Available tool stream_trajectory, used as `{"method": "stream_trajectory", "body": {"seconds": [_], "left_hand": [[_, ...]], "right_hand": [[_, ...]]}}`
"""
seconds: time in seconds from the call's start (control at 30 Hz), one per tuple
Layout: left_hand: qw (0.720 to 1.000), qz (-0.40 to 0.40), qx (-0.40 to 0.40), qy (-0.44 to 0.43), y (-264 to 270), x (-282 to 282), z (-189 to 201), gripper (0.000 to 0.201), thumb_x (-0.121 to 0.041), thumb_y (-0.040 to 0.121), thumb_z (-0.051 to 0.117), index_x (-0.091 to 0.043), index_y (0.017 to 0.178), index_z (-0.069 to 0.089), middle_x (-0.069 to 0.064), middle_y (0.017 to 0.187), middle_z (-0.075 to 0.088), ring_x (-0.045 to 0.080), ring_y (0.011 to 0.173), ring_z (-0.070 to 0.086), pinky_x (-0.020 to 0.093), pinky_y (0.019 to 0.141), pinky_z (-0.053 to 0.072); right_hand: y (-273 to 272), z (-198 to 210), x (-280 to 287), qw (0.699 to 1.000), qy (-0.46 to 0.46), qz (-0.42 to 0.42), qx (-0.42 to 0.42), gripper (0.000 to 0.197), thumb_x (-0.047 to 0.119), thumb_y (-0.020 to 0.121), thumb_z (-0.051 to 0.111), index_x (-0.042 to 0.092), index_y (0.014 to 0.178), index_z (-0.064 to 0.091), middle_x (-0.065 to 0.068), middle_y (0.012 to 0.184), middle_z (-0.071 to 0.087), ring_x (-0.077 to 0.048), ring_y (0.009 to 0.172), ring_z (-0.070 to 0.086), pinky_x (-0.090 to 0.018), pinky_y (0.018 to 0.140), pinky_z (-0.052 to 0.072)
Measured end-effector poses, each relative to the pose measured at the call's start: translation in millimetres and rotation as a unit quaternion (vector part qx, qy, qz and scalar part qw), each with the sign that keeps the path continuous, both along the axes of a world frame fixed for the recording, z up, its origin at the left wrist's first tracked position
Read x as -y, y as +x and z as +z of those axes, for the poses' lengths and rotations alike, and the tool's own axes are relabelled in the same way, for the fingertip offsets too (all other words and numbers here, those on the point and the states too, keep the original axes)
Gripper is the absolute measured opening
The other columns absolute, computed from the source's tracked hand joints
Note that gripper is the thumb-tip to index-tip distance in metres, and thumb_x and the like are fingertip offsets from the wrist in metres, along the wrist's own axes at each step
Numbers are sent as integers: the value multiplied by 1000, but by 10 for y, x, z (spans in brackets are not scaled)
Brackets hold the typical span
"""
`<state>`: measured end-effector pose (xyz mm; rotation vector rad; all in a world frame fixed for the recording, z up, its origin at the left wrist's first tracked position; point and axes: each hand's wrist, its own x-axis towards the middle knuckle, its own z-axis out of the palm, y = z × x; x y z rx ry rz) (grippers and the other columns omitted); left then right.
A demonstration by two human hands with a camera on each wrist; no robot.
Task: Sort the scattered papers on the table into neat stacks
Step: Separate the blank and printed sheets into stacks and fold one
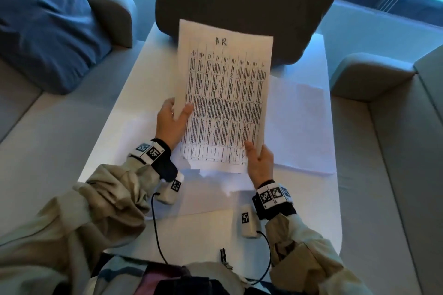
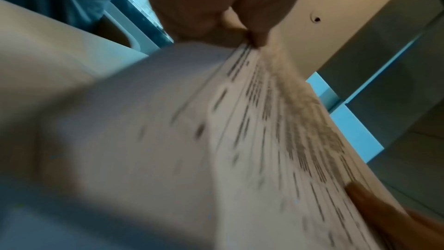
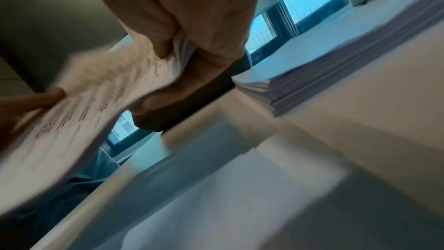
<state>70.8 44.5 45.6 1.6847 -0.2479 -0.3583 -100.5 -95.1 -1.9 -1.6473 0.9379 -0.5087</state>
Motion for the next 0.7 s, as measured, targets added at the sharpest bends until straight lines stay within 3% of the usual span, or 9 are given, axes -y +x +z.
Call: {"method": "stream_trajectory", "body": {"seconds": [0.07,0.13,0.23,0.33,0.4,0.5,0.57,0.7], "left_hand": [[1000,5,-1,21,-84,98,-22,33,-22,95,53,-12,125,43,-4,109,60,0,89,59,16,78,50],[998,-29,-12,63,-191,188,-50,38,-21,98,48,-10,134,39,2,118,58,14,99,59,27,85,49],[982,-124,8,141,-357,325,-132,37,-22,100,41,-8,134,42,5,127,56,20,113,55,28,93,43],[961,-206,18,185,-572,572,-79,36,-21,100,41,-7,133,42,9,131,55,25,119,53,31,97,43],[951,-234,27,199,-679,778,-24,36,-20,100,43,-5,132,42,8,127,56,26,118,52,31,96,41],[940,-252,38,227,-804,1086,31,32,-22,98,48,-1,122,50,13,111,60,30,106,56,31,84,42],[936,-258,36,235,-854,1255,-42,26,-24,94,54,-4,112,57,13,108,64,28,98,58,27,76,41],[934,-248,32,254,-993,1503,-190,25,-26,89,61,-5,101,64,15,99,67,29,91,61,34,76,47]], "right_hand": [[-49,46,96,999,-29,-2,-15,16,28,96,52,15,89,57,3,74,57,-14,67,54,-35,62,48],[-122,100,217,999,-38,-11,-30,17,27,97,50,12,91,56,-6,77,60,-22,65,59,-37,54,54],[-282,192,459,998,-42,-33,-47,20,27,98,47,8,96,54,-7,78,60,-21,57,61,-26,36,49],[-482,279,816,994,-64,-54,-76,22,30,99,46,10,93,52,-4,80,60,-25,67,64,-27,43,53],[-618,274,1084,990,-77,-75,-94,21,29,99,45,12,89,51,-1,81,60,-25,74,64,-25,50,55],[-816,199,1424,985,-90,-102,-108,19,29,98,47,14,89,53,-8,83,64,-27,73,63,-14,39,46],[-932,108,1589,984,-82,-108,-113,18,30,98,48,15,92,55,-9,87,65,-28,72,63,-13,37,45],[-1114,-100,1842,984,-67,-110,-121,21,35,96,50,17,96,59,-5,84,65,-31,75,65,-17,40,46]]}}
